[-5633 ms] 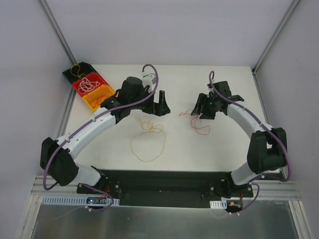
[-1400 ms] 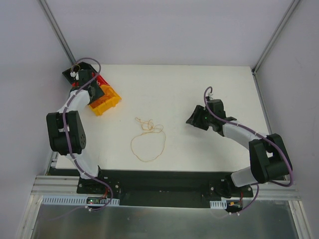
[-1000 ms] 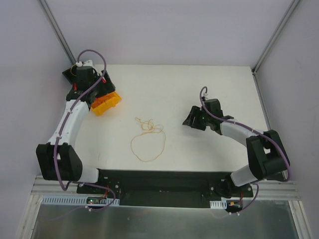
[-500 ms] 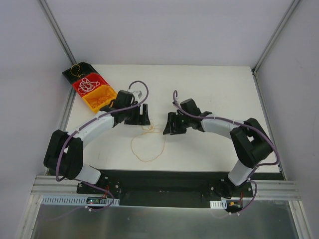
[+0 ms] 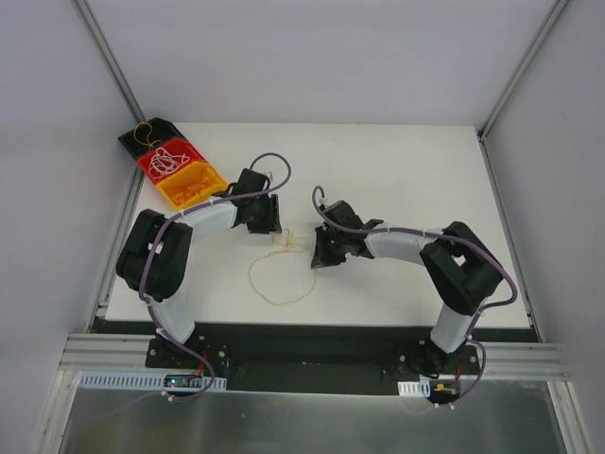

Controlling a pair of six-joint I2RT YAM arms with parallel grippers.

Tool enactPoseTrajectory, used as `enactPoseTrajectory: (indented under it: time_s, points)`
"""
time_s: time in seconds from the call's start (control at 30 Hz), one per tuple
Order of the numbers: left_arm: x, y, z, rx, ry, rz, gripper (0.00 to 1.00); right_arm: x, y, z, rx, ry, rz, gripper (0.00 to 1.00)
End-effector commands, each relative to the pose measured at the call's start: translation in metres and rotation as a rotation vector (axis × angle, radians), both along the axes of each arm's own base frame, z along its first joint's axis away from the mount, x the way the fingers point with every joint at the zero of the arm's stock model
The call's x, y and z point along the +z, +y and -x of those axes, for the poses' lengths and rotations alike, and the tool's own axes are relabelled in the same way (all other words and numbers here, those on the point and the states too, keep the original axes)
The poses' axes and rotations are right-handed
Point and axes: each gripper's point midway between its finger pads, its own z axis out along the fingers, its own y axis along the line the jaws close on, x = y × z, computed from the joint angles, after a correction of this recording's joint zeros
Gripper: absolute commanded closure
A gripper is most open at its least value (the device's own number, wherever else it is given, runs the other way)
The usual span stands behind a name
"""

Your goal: Untangle the cables

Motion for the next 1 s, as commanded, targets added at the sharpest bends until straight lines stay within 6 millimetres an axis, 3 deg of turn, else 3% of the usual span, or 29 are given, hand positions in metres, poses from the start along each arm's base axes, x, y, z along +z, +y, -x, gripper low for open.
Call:
enactPoseTrajectory:
  time_s: [0.0,0.03,0.1,0.13,0.23,0.33,0.47,0.6,0.67,0.83,0.97]
  points:
    - [0.006,0.010,-0.019,0.039,-0.060,-0.059,0.69,0.016,-0.016,-0.010,-0.079,-0.089,0.048,1.00]
    - [0.007,0.012,-0.020,0.041,-0.065,-0.069,0.75,0.019,-0.022,-0.008,-0.088,-0.105,0.055,1.00]
    - [0.010,0.015,-0.022,0.041,-0.082,-0.085,0.98,0.030,-0.033,-0.005,-0.098,-0.148,0.056,1.00]
    - [0.013,0.019,-0.024,0.045,-0.096,-0.099,1.00,0.034,-0.041,-0.003,-0.110,-0.165,0.066,1.00]
    - [0.027,0.035,-0.025,0.072,-0.149,-0.133,1.00,0.052,-0.068,0.001,-0.149,-0.219,0.089,1.00]
    - [0.049,0.057,-0.024,0.126,-0.222,-0.160,1.00,0.074,-0.107,-0.007,-0.242,-0.291,0.107,1.00]
    - [0.087,0.084,-0.021,0.212,-0.338,-0.176,1.00,0.093,-0.165,-0.018,-0.367,-0.351,0.184,1.00]
    - [0.124,0.103,-0.013,0.247,-0.436,-0.160,1.00,0.117,-0.207,-0.026,-0.472,-0.414,0.222,1.00]
    - [0.145,0.097,-0.008,0.208,-0.478,-0.088,1.00,0.130,-0.213,-0.031,-0.484,-0.437,0.197,1.00]
    - [0.185,0.074,0.009,0.091,-0.524,0.045,1.00,0.158,-0.204,-0.046,-0.431,-0.495,0.155,1.00]
    - [0.208,0.071,0.021,0.058,-0.562,0.081,1.00,0.153,-0.182,-0.050,-0.324,-0.430,0.108,1.00]
